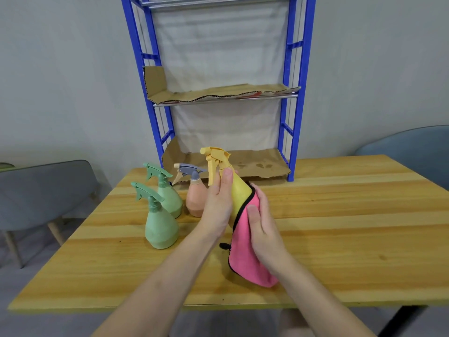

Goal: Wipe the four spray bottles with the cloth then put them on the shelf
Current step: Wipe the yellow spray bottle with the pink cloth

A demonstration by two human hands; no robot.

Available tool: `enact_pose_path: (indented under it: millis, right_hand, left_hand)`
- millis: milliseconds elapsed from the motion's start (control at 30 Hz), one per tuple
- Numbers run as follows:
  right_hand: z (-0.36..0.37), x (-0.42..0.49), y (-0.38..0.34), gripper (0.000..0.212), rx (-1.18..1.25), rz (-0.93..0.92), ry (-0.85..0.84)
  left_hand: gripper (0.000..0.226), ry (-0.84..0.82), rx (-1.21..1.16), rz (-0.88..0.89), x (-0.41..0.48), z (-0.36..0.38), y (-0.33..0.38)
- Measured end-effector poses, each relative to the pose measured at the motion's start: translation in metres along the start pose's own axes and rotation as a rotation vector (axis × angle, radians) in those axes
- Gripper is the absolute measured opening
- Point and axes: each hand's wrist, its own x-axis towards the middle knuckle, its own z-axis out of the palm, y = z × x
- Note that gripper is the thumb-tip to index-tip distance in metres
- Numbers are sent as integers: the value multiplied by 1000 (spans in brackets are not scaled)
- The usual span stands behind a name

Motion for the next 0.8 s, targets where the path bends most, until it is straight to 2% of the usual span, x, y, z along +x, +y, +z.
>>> enact_pose_path:
  millis: [133, 200, 233, 333, 433, 567, 700, 800]
  right_hand:
    - [1, -1, 9, 64, -232, -234, 27]
    - [0, -1, 11, 67, -189, -250, 23]
    - [-1, -1, 10, 63, -115, -212, 18]
    - [0, -2, -5, 44, 207, 56, -13]
    - [0, 0, -6, 45, 237, 123, 39]
    - [7, -3, 3, 51, 131, 11, 126]
    - [10, -5, 9, 52, -74, -192, 228]
    - [4, -7, 17, 60, -262, -324, 185]
  left_hand:
    - [39, -6, -18, 34, -2, 0, -3]
    - [41, -7, -27, 68, -6, 0, -1]
    - [42, -5, -32, 69, -8, 0, 2]
    - [36, -15, -51, 38, -4, -1, 7]
    - [36, -2, -69, 41, -1, -2, 10]
    - [24, 38, -41, 108, -6, 6, 7]
    - [38, 20, -21, 71, -8, 12, -3]
    - [36, 6, -61, 34, -17, 14, -6]
